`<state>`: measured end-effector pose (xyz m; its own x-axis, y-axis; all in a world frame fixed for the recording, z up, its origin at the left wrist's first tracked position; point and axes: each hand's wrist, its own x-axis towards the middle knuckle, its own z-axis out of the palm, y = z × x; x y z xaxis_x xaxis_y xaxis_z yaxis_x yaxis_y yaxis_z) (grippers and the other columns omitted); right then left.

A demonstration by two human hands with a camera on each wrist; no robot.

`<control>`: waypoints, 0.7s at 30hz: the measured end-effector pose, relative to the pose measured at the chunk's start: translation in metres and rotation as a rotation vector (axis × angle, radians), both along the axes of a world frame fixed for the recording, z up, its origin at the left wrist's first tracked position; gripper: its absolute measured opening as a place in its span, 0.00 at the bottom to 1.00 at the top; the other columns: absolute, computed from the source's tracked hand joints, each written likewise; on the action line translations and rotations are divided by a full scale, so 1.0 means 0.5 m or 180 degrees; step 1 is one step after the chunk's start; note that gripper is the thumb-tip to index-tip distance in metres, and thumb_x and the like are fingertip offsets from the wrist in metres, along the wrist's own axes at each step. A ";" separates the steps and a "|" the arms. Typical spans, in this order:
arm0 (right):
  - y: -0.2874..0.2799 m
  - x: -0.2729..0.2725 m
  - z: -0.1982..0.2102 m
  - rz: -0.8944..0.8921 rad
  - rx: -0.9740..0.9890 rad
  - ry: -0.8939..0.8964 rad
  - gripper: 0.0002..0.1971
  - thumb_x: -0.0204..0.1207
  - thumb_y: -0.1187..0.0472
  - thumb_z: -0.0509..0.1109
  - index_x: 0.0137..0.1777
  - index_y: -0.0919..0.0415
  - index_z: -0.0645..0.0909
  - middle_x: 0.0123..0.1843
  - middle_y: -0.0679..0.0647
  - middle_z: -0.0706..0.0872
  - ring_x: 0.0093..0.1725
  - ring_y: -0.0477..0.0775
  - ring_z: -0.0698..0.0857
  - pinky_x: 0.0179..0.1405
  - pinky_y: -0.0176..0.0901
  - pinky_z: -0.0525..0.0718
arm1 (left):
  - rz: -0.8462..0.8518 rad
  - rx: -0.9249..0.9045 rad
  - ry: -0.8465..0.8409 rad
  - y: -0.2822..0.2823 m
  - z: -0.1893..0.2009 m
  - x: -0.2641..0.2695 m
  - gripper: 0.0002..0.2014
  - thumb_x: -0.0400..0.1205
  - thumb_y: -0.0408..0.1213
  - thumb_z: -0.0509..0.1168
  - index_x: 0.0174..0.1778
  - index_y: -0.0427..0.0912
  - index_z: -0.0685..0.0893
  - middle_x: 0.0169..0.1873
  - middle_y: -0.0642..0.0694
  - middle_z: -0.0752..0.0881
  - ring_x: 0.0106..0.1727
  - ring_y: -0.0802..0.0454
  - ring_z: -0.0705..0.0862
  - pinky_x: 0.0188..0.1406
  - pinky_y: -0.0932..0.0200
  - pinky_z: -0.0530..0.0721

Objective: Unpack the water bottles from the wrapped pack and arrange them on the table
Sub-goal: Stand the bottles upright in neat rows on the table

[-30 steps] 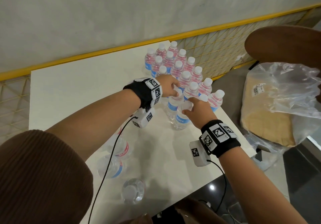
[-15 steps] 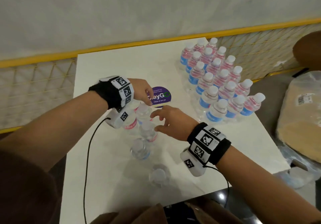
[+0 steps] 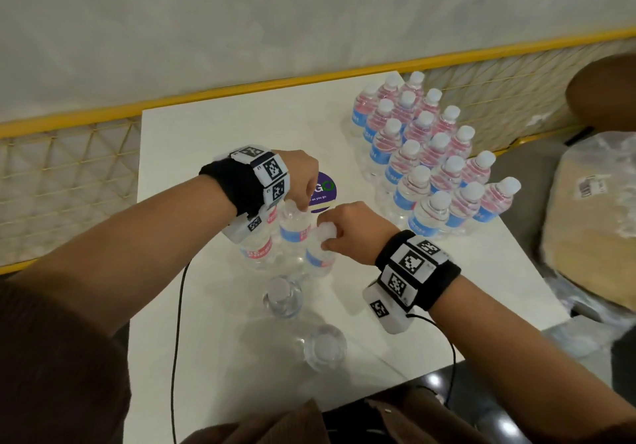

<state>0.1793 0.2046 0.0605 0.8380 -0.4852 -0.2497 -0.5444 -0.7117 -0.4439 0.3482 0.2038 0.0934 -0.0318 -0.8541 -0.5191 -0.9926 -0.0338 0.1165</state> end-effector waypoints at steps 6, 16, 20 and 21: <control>-0.058 -0.034 0.009 -0.0627 -0.0104 0.0206 0.18 0.73 0.58 0.72 0.63 0.58 0.82 0.56 0.58 0.87 0.56 0.58 0.83 0.45 0.39 0.72 | -0.0059 -0.0233 0.0137 -0.031 -0.012 -0.030 0.10 0.75 0.37 0.71 0.47 0.35 0.91 0.43 0.40 0.90 0.38 0.48 0.82 0.34 0.62 0.77; -0.121 -0.066 0.028 -0.0782 -0.0289 0.0427 0.18 0.76 0.64 0.69 0.66 0.60 0.81 0.59 0.61 0.85 0.59 0.61 0.82 0.52 0.42 0.75 | 0.0036 -0.0816 0.0514 -0.099 -0.043 -0.059 0.19 0.77 0.43 0.70 0.64 0.42 0.84 0.58 0.41 0.85 0.59 0.42 0.82 0.52 0.57 0.78; -0.127 -0.065 0.029 -0.0781 -0.0275 0.0489 0.19 0.75 0.66 0.68 0.67 0.59 0.80 0.60 0.60 0.85 0.61 0.60 0.81 0.56 0.43 0.77 | -0.0139 -0.0694 0.0221 -0.123 -0.050 -0.058 0.18 0.78 0.40 0.69 0.65 0.46 0.83 0.59 0.43 0.85 0.58 0.43 0.83 0.55 0.54 0.80; -0.129 -0.062 0.027 -0.0797 -0.0252 0.0490 0.19 0.75 0.66 0.68 0.67 0.59 0.80 0.60 0.60 0.85 0.61 0.59 0.81 0.55 0.42 0.76 | -0.0102 -0.0715 0.0191 -0.129 -0.047 -0.056 0.16 0.79 0.39 0.68 0.64 0.45 0.84 0.59 0.43 0.85 0.57 0.43 0.83 0.53 0.55 0.80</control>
<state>0.1485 0.1402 0.0741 0.6450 -0.6951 -0.3176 -0.7639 -0.5759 -0.2910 0.3200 0.1392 0.0697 -0.0859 -0.9460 -0.3126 -0.9838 0.0311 0.1765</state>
